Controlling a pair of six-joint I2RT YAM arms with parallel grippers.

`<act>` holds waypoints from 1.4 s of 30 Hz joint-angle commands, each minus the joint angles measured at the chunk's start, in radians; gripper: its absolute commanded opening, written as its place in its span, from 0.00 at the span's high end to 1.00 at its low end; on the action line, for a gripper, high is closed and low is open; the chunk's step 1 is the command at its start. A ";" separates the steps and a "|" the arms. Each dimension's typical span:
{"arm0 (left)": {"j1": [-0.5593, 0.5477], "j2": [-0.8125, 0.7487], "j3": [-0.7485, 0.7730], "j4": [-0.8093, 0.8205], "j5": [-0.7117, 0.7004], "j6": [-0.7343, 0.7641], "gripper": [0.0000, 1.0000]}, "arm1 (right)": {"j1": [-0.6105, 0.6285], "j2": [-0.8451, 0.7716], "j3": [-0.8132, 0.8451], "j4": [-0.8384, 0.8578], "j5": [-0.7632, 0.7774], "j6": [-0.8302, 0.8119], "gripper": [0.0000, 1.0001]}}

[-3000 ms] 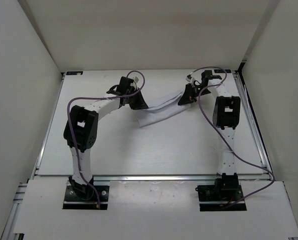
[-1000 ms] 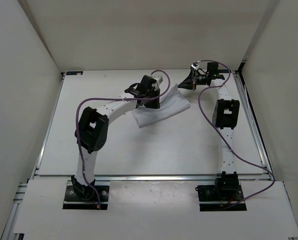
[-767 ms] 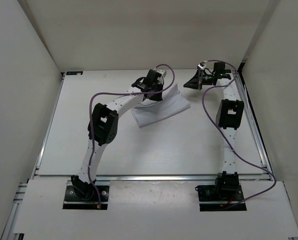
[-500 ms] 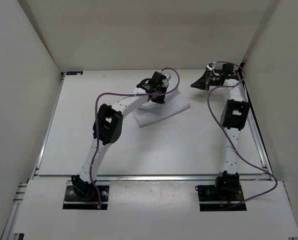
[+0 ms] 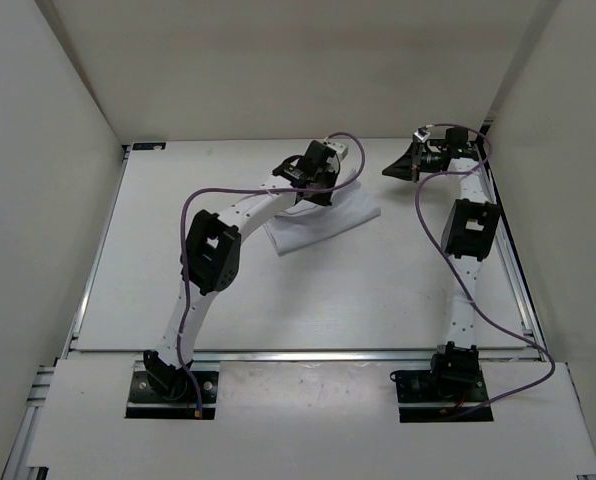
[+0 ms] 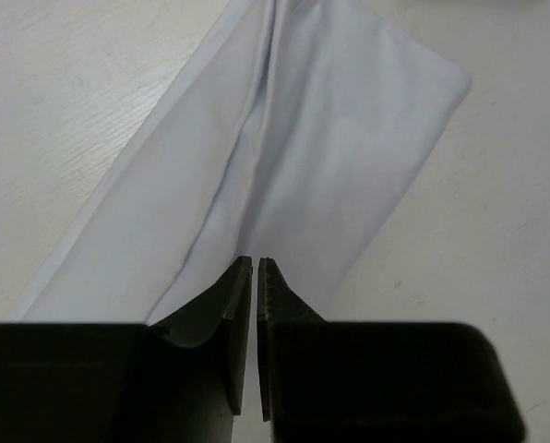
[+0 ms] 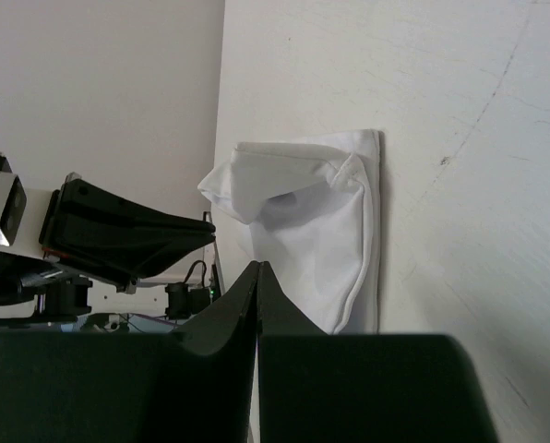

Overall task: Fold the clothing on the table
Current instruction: Fold the skirt

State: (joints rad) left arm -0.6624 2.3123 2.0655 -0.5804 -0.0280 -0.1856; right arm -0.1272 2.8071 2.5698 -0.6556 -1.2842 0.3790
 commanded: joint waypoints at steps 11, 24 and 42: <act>-0.054 0.048 0.076 -0.087 -0.059 0.141 1.00 | -0.043 -0.063 0.043 -0.050 0.009 -0.058 1.00; -0.029 0.137 0.156 -0.113 -0.202 0.185 1.00 | 0.053 0.014 0.237 -0.612 0.060 -0.470 1.00; 0.059 0.274 0.375 -0.171 -0.280 0.230 0.99 | 0.227 0.051 0.178 -0.648 0.105 -0.450 1.00</act>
State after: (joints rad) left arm -0.6556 2.5828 2.4096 -0.7483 -0.2752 0.0143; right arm 0.0872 2.8593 2.7548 -1.2793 -1.1770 -0.0597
